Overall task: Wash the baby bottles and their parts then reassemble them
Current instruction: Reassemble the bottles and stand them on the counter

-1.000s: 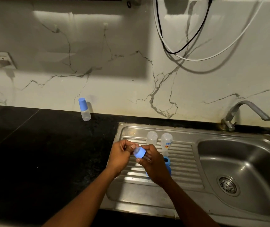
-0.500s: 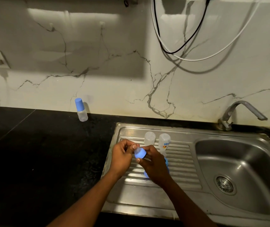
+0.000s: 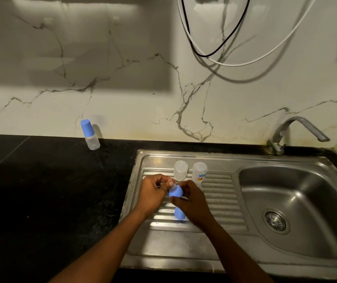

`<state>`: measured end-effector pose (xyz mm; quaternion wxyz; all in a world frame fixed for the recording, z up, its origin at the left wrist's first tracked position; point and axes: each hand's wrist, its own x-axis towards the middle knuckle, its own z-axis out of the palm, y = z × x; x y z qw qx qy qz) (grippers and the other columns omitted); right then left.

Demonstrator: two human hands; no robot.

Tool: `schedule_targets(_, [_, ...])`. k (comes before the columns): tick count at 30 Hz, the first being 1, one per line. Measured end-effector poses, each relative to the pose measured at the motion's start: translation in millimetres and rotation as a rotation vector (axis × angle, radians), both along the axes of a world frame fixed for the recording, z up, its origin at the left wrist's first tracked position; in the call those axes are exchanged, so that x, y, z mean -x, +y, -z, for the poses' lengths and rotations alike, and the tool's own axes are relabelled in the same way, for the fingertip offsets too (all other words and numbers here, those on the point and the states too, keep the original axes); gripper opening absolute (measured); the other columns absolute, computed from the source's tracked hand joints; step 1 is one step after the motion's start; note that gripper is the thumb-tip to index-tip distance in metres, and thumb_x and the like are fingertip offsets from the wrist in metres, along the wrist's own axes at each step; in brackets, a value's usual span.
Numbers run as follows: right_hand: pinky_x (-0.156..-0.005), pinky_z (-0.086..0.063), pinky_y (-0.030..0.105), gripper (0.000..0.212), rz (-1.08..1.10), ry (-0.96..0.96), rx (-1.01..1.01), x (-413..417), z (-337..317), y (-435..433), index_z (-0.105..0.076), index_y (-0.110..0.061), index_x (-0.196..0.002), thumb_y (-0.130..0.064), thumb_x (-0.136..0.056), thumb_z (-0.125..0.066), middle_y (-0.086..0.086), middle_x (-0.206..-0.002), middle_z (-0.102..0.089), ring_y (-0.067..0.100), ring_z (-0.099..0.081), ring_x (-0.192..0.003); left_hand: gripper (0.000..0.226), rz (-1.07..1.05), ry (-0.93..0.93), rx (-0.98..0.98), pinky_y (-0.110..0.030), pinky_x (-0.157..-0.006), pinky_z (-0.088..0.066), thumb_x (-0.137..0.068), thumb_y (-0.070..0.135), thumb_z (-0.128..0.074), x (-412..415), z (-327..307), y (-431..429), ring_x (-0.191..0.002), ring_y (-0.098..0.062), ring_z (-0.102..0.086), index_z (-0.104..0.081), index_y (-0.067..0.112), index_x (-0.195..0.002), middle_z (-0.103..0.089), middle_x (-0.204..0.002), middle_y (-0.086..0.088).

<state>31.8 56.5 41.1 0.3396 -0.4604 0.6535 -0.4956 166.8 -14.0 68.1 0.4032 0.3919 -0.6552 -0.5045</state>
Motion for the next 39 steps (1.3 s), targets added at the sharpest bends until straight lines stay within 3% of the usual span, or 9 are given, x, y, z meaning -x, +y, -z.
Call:
schedule_targets(7, [-0.071, -0.048, 0.008, 0.031, 0.135, 0.046, -0.028, 22.1, -4.8, -24.8, -0.067, -0.028, -0.104, -0.009, -0.081, -0.076, -0.016, -0.090, -0.070, -0.003, -0.065, -0.084, 0.012, -0.003, -0.064, -0.071, -0.037, -0.083, -0.062, -0.098, 0.012, -0.062, 34.8, -8.4, -41.0, -0.085, -0.021, -0.072, -0.071, 0.007, -0.104, -0.074, -0.097, -0.010])
schedule_targets(10, [-0.068, -0.046, 0.005, 0.027, 0.231, 0.006, -0.027, 30.3, 0.2, -32.6, -0.066, -0.020, -0.106, -0.009, -0.084, -0.076, -0.010, -0.093, -0.069, 0.000, -0.064, -0.085, 0.035, 0.012, -0.423, 0.184, -0.037, -0.097, -0.054, -0.092, 0.014, -0.069, 49.1, 6.2, -65.1, -0.109, -0.020, -0.064, -0.063, 0.014, -0.126, -0.067, -0.123, -0.007])
schedule_targets(14, [-0.082, -0.051, 0.015, 0.028, 0.283, -0.003, -0.009, 41.2, 8.3, -39.0, -0.067, -0.012, -0.112, -0.009, -0.085, -0.075, 0.000, -0.101, -0.071, 0.011, -0.067, -0.092, 0.082, 0.255, -0.825, 0.317, -0.042, -0.112, -0.038, -0.086, 0.026, -0.077, 75.7, 16.1, -76.7, -0.144, -0.029, -0.029, -0.032, 0.028, -0.155, -0.027, -0.162, -0.006])
schedule_targets(19, [-0.087, -0.055, 0.023, 0.033, 0.296, -0.114, -0.006, 51.0, 13.5, -39.6, -0.065, -0.012, -0.121, -0.010, -0.088, -0.073, 0.001, -0.106, -0.072, 0.012, -0.068, -0.097, 0.075, 0.259, -1.025, 0.397, -0.042, -0.111, -0.040, -0.091, 0.025, -0.072, 92.4, 27.2, -85.4, -0.139, -0.030, -0.036, -0.032, 0.027, -0.155, -0.036, -0.155, -0.010])
schedule_targets(26, [-0.079, -0.059, 0.035, 0.011, 0.276, -0.376, 0.014, 54.7, 5.0, -35.7, -0.069, -0.011, -0.101, -0.014, -0.092, -0.071, 0.010, -0.089, -0.072, 0.028, -0.070, -0.086, 0.051, -0.170, -0.537, -0.009, -0.021, -0.068, -0.043, -0.075, 0.019, -0.086, 60.2, 17.2, -74.6, -0.087, -0.017, -0.059, -0.054, 0.009, -0.113, -0.059, -0.097, -0.001])
schedule_targets(30, [-0.081, -0.058, 0.026, 0.015, 0.162, -0.507, 0.022, 46.5, -11.7, -41.5, -0.064, -0.014, -0.113, -0.016, -0.098, -0.063, 0.010, -0.110, -0.069, 0.022, -0.069, -0.104, 0.034, -0.205, 0.028, -0.485, -0.046, -0.077, -0.061, -0.067, 0.016, -0.089, 21.7, 17.4, -46.5, -0.085, -0.035, -0.072, -0.060, 0.009, -0.083, -0.071, -0.079, -0.010])
schedule_targets(34, [-0.090, -0.057, 0.033, 0.019, 0.023, -0.638, 0.019, 36.1, -32.9, -49.0, -0.061, -0.010, -0.118, -0.015, -0.101, -0.057, 0.014, -0.118, -0.067, 0.025, -0.066, -0.112, 0.075, -0.039, 0.327, -0.687, -0.034, -0.067, -0.052, -0.051, 0.015, -0.094, -2.4, 18.1, -14.2, -0.080, -0.031, -0.067, -0.057, -0.008, -0.112, -0.070, -0.089, -0.018])
schedule_targets(37, [-0.091, -0.058, 0.038, 0.026, -0.130, -0.506, 0.003, 25.7, -46.4, -49.8, -0.058, -0.008, -0.127, -0.017, -0.102, -0.055, 0.015, -0.121, -0.066, 0.027, -0.066, -0.113, 0.060, 0.105, 0.430, -0.700, -0.028, -0.072, -0.058, -0.067, -0.007, -0.079, -12.0, 10.1, 5.2, -0.088, -0.023, -0.071, -0.058, -0.006, -0.123, -0.072, -0.102, -0.018])
schedule_targets(39, [-0.097, -0.055, 0.044, 0.033, -0.241, -0.383, -0.026, 24.6, -50.9, -49.5, -0.056, -0.012, -0.133, -0.021, -0.101, -0.056, 0.015, -0.125, -0.064, 0.029, -0.064, -0.116, 0.067, 0.154, 0.393, -0.652, -0.030, -0.078, -0.058, -0.061, 0.003, -0.082, -17.0, 7.2, 10.4, -0.093, -0.024, -0.069, -0.060, -0.002, -0.124, -0.070, -0.107, -0.019])
